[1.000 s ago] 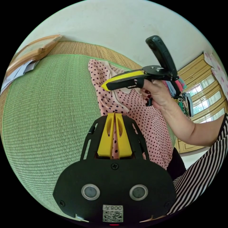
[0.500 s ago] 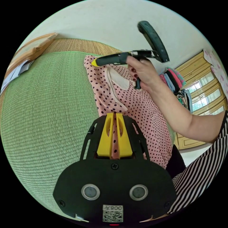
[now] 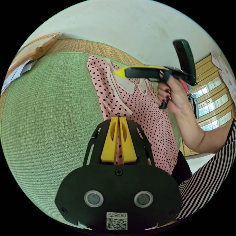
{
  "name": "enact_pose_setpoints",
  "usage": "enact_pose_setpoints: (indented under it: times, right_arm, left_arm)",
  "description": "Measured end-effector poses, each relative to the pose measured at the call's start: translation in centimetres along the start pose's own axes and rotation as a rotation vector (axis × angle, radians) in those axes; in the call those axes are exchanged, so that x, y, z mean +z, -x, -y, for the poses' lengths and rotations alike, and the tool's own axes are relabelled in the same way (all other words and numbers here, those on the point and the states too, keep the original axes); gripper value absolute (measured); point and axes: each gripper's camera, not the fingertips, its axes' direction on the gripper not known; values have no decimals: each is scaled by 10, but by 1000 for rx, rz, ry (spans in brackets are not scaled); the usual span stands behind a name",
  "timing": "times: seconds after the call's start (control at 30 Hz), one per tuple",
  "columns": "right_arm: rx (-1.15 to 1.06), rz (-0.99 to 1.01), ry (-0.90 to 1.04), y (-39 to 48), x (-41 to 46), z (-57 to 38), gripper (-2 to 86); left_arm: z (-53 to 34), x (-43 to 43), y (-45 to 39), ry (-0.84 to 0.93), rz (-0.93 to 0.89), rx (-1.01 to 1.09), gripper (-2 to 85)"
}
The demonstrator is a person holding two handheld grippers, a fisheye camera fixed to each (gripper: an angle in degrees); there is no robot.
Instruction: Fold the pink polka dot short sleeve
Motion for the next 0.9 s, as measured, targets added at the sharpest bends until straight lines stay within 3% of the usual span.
enact_pose_setpoints:
  times: [0.17, 0.4, 0.6, 0.9]
  right_arm:
    - [45, -10, 156, 35, 9, -63, 2]
    - [129, -3, 152, 38, -16, -80, 2]
    - [180, 4, 42, 56, -108, -123, 1]
    - [456, 73, 43, 74, -233, -325, 1]
  left_arm:
    - [-14, -1, -3, 31, -18, 3, 5]
    - [-41, -16, -16, 46, 19, -21, 4]
    - [-88, -35, -46, 100, -84, 36, 6]
    - [-202, -59, -64, 202, -201, -130, 42]
